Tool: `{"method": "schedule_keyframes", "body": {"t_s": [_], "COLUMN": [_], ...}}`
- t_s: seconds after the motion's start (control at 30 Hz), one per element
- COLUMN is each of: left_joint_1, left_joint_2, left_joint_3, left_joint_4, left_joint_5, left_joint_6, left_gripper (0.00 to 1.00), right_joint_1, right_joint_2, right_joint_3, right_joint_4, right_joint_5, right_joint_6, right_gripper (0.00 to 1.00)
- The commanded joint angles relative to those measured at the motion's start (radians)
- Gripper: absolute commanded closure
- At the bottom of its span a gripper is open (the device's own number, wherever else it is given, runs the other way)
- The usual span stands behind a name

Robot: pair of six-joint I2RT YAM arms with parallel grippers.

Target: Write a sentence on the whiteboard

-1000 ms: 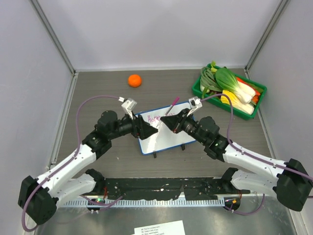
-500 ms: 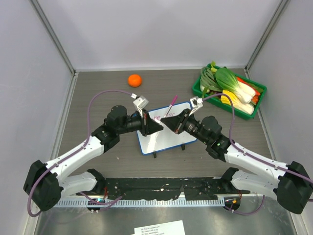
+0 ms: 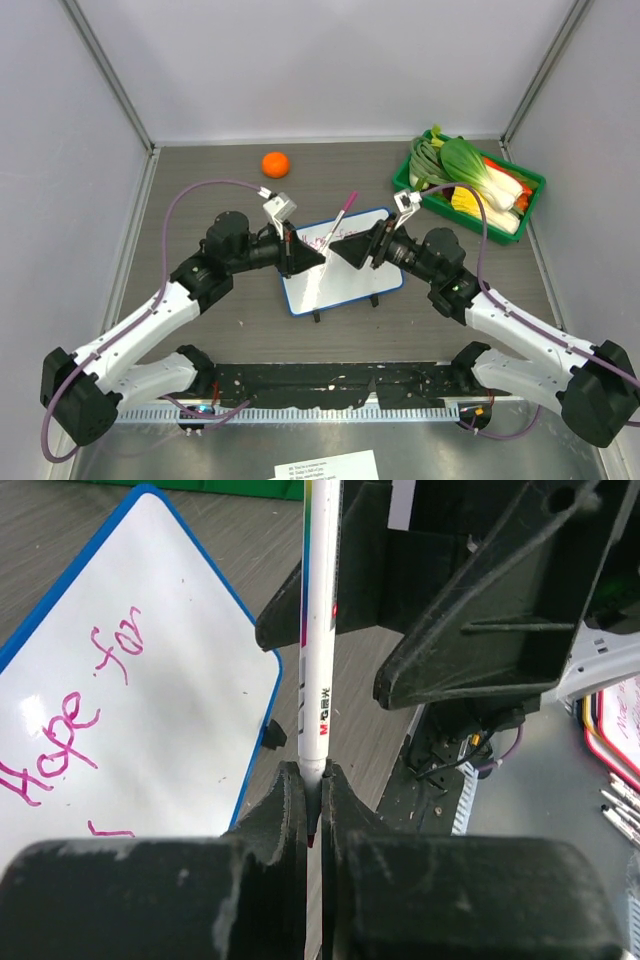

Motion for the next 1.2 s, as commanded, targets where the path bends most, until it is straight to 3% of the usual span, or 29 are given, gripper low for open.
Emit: {"method": "schedule_keyframes", "body": {"t_s": [0.0,0.1,0.3,0.63,0.87,0.93,1.17], "left_joint_1": [0.003,-0.003,-0.022,-0.025,-0.026,-0.026,-0.025], "left_joint_2": [-0.023,-0.011,0.014,0.002,-0.003,-0.003,-0.037], "left_joint_3": [0.077,0.096,0.117,0.111,0.102,0.103,0.086], "left_joint_4": [-0.092,-0.098,-0.118,-0.135,-0.138,-0.138,-0.143], "left_joint_5": [0.073,0.145,0.192,0.182,0.177,0.172,0.084], "left_joint_6": [0.060,0.063,0.080,0.090,0.096,0.095,0.095], "left_gripper": [1.00,1.00,1.00,1.00,1.00,1.00,1.00], "right_joint_1": [-0.027,-0.030,-0.030,-0.030,-0.048,-0.053,-0.059], "right_joint_2": [0.013,0.031,0.056,0.076,0.059,0.054,0.014], "right_joint_3": [0.085,0.102,0.116,0.105,0.102,0.100,0.088], "right_joint_4": [0.027,0.047,0.087,0.127,0.128,0.122,0.055], "right_joint_5": [-0.156,-0.238,-0.311,-0.358,-0.395,-0.410,-0.435], "right_joint_6": [0.002,0.009,0.031,0.055,0.066,0.066,0.011], "right_gripper": [0.22,0.21,0.32,0.78,0.89,0.99,0.99]}}
